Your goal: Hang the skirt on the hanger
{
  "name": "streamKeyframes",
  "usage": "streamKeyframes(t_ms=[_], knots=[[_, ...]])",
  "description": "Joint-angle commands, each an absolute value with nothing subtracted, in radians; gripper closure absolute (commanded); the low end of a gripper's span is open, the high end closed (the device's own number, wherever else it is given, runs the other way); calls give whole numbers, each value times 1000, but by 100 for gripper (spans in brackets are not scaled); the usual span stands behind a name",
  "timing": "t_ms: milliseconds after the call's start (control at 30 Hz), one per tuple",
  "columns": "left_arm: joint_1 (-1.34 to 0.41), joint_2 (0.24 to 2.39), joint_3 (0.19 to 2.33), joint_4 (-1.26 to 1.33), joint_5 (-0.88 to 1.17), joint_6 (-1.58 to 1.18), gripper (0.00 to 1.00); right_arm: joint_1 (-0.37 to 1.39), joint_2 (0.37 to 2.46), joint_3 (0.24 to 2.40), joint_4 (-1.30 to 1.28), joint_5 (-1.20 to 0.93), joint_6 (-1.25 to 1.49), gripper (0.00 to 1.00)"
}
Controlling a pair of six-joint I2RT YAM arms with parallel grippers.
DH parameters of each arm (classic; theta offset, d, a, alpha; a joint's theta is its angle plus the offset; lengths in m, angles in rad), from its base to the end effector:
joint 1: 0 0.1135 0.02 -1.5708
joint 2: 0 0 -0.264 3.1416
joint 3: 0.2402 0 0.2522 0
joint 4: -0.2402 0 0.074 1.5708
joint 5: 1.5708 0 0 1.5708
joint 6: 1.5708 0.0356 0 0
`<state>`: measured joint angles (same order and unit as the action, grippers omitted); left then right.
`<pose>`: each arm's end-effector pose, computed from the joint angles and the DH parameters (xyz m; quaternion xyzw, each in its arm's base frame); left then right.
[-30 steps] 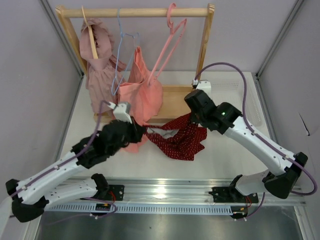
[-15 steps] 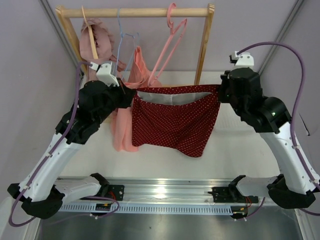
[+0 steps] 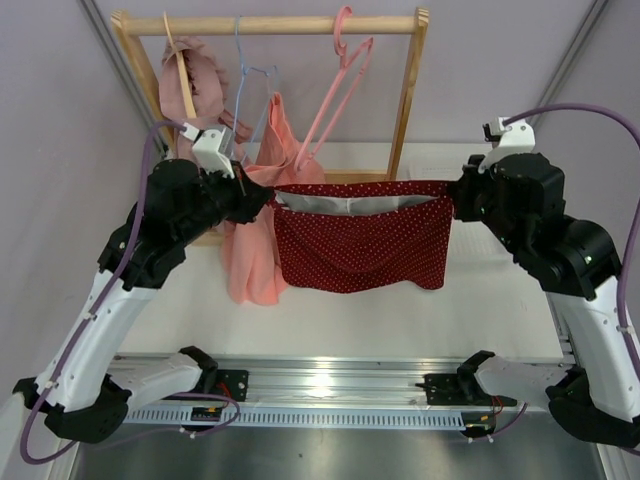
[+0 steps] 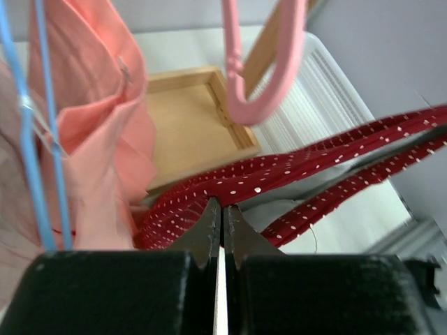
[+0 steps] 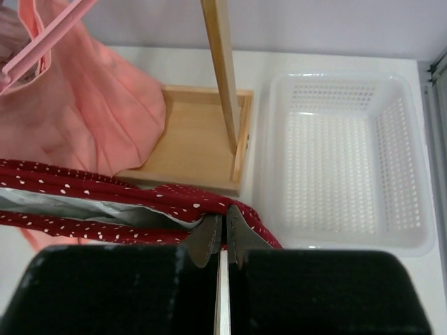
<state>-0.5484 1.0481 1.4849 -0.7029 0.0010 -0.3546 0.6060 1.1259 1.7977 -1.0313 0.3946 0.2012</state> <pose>0.1626 -0.0994 0.4714 0.0772 0.7909 -0.2652 0.5461 0.1400 0.0803 0.5136 -0.0527 0.8122 0.0710 0.5767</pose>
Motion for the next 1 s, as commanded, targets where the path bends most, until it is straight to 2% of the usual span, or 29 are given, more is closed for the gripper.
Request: streamKeyframes(t_ms=[0, 167, 333, 467, 633, 833, 967], knots=[[-528, 965, 1476, -742, 136, -311, 100, 592, 1036, 1795, -1071, 355, 231, 100], [-528, 878, 1509, -776, 212, -324, 100, 592, 980, 1866, -1127, 275, 262, 100], [-528, 891, 1653, -836, 244, -383, 100, 592, 1047, 2032, -1219, 160, 291, 100], [-528, 905, 1654, -856, 236, -413, 100, 592, 1071, 2043, -1227, 185, 310, 100], [-525, 959, 1527, -792, 219, -417, 100, 586, 1137, 1837, -1148, 186, 293, 100], [-431, 1086, 1274, -583, 293, -422, 100, 393, 1250, 1573, -922, -20, 273, 100], [-413, 1181, 1243, -516, 270, -405, 100, 342, 1331, 1497, -819, -52, 275, 100]])
